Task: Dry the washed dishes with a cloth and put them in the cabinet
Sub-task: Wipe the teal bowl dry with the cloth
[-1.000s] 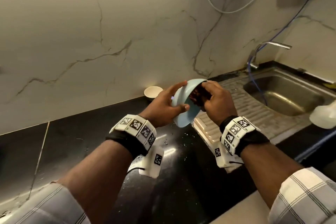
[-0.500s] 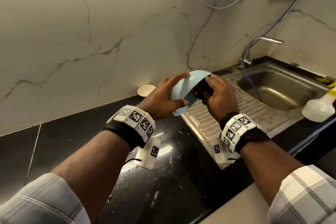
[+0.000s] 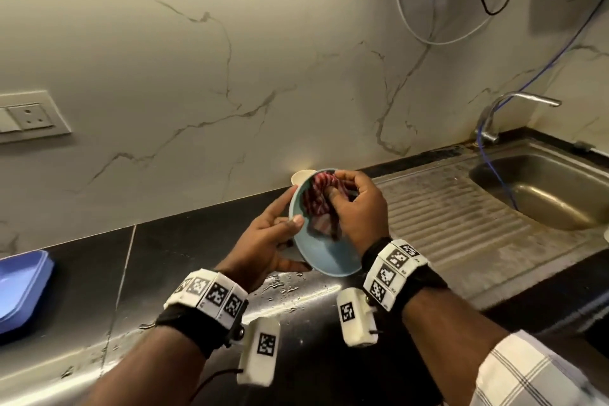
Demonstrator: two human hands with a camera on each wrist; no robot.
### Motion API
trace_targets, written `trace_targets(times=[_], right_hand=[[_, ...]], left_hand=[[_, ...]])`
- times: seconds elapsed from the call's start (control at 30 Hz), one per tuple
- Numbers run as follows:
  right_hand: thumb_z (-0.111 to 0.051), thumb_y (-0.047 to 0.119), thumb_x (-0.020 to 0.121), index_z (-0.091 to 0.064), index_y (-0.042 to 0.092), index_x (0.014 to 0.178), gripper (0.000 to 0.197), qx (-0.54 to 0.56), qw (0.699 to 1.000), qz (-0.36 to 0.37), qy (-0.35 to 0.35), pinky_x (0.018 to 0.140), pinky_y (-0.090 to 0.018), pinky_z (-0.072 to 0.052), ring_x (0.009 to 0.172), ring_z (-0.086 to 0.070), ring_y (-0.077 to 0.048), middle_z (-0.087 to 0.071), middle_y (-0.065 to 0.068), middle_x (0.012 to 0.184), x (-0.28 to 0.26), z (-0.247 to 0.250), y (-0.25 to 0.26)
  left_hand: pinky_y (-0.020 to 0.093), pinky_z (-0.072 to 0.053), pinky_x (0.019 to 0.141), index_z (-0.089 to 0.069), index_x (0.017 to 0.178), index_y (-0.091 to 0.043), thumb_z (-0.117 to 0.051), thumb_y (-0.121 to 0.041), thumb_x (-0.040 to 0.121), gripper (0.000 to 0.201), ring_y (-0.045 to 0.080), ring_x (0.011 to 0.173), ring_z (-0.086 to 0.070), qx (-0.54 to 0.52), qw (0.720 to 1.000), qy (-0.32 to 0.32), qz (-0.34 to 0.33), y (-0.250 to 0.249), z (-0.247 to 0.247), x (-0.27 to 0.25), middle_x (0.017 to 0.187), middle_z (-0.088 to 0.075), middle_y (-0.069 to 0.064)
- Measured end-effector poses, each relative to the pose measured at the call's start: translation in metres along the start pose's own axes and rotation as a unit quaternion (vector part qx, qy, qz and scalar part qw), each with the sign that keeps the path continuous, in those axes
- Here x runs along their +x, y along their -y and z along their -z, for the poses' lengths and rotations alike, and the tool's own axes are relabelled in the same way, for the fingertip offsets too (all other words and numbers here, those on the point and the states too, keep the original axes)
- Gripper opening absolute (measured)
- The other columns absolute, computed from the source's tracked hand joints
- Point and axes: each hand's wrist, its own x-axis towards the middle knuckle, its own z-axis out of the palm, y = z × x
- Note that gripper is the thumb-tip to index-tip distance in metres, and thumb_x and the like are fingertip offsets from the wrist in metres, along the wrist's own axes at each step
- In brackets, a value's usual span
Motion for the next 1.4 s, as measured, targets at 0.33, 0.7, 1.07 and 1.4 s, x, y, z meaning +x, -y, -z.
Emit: trace_targets(times=[0.33, 0.7, 1.07, 1.4], right_hand=[[-0.076, 0.019, 0.086, -0.066, 0.018, 0.104, 0.02, 0.122, 0.991, -0.036, 0.042, 0.09, -0.039, -0.056, 0.094, -0.067, -0.008, -0.072, 0.007, 0.097, -0.028, -0.051, 0.025], [-0.072, 0.01, 0.088, -0.069, 0.013, 0.106, 0.018, 0.209, 0.936, -0.017, 0.283, 0.089, -0.046, -0.058, 0.096, -0.07, -0.022, -0.073, -0.006, 0.099, -0.075, -0.086, 0.056], [-0.075, 0.028, 0.085, -0.071, 0.024, 0.102, 0.018, 0.132, 0.971, 0.046, 0.192, 0.083, -0.043, -0.058, 0.089, -0.07, -0.008, -0.075, 0.006, 0.092, -0.076, -0.107, 0.069], [-0.062, 0.02, 0.085, -0.067, 0.023, 0.122, 0.038, -0.005, 0.887, 0.077, 0.455, 0.093, -0.029, -0.055, 0.102, -0.066, -0.007, -0.07, 0.006, 0.113, -0.098, -0.1, 0.066]], left_hand=[[0.059, -0.059, 0.078, -0.046, 0.143, -0.048, -0.065, -0.028, 0.093, 0.057, 0.041, 0.107, -0.067, -0.054, 0.997, -0.046, -0.016, -0.005, 0.055, -0.05, 0.131, -0.063, 0.017], [0.059, -0.059, 0.079, -0.046, 0.143, -0.047, -0.056, -0.024, 0.098, 0.052, 0.044, 0.115, -0.064, -0.084, 0.996, -0.006, -0.016, -0.012, 0.087, -0.087, 0.143, -0.057, 0.011], [0.07, -0.052, 0.084, -0.047, 0.144, -0.043, -0.056, -0.024, 0.097, 0.051, 0.047, 0.123, -0.057, -0.101, 0.994, -0.012, -0.027, -0.018, 0.101, -0.099, 0.145, -0.055, 0.012], [0.062, -0.059, 0.064, -0.056, 0.138, -0.038, -0.067, -0.029, 0.086, 0.055, 0.045, 0.11, -0.064, -0.105, 0.993, -0.046, -0.034, -0.026, 0.121, -0.103, 0.14, -0.056, 0.019]])
